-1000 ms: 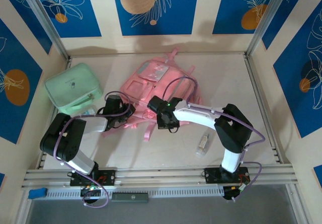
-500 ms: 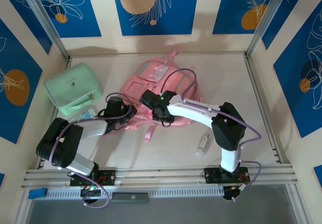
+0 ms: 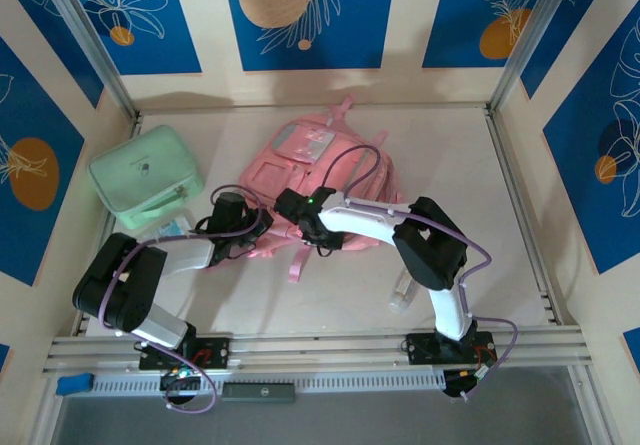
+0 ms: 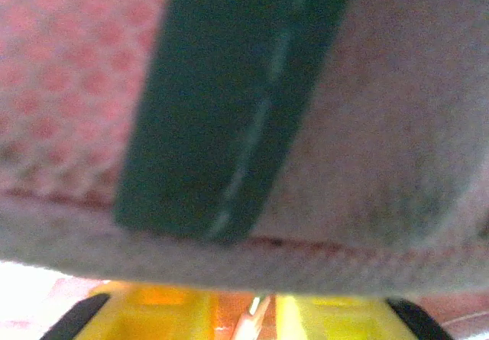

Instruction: Pack books, pencil case, and school supplies into a backpack

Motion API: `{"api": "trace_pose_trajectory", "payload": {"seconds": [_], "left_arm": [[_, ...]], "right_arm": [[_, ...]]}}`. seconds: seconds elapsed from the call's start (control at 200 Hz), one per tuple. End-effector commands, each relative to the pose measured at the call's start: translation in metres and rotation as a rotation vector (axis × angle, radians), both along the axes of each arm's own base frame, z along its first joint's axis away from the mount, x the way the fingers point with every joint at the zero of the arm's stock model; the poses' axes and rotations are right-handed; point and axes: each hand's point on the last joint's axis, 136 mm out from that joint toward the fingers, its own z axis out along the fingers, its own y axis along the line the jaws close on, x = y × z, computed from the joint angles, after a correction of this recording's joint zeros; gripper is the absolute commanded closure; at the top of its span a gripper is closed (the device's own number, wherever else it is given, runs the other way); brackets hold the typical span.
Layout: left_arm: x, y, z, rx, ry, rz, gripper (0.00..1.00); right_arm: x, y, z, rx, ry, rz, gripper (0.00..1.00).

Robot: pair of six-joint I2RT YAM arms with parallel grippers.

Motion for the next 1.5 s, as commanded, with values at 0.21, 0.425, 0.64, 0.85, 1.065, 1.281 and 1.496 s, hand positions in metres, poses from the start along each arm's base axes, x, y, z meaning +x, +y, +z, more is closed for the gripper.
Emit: {"api": "trace_pose_trajectory", "payload": {"seconds": [0.21, 0.425, 0.64, 0.85, 1.065, 1.281, 1.496], "left_arm": [[-0.011, 0.002, -0.02, 0.043, 0.07, -0.011, 0.69], [-0.004, 0.004, -0.031, 0.078, 0.081, -0.009, 0.69], [0.02, 0.014, -0.034, 0.167, 0.099, -0.055, 0.7], [0.045, 0.007, -0.004, 0.175, 0.039, -0.127, 0.7], [0.033, -0.008, 0.047, 0.149, -0.02, -0.277, 0.6], [-0.015, -0.016, 0.077, -0.008, -0.051, -0.201, 0.55], [-0.046, -0.036, 0.086, -0.172, -0.087, -0.073, 0.5]], "right_arm": [[-0.002, -0.01, 0.032, 0.02, -0.09, 0.092, 0.99], [-0.014, -0.025, 0.051, 0.007, -0.109, 0.221, 1.0], [-0.022, -0.054, 0.056, 0.004, -0.087, 0.291, 1.0], [-0.038, -0.025, 0.068, 0.048, -0.117, 0.419, 1.0], [-0.045, 0.017, 0.066, 0.202, -0.105, 0.436, 1.0], [-0.051, 0.027, 0.062, 0.228, -0.113, 0.441, 1.0], [-0.057, 0.025, 0.058, 0.252, -0.109, 0.403, 1.0]]}}
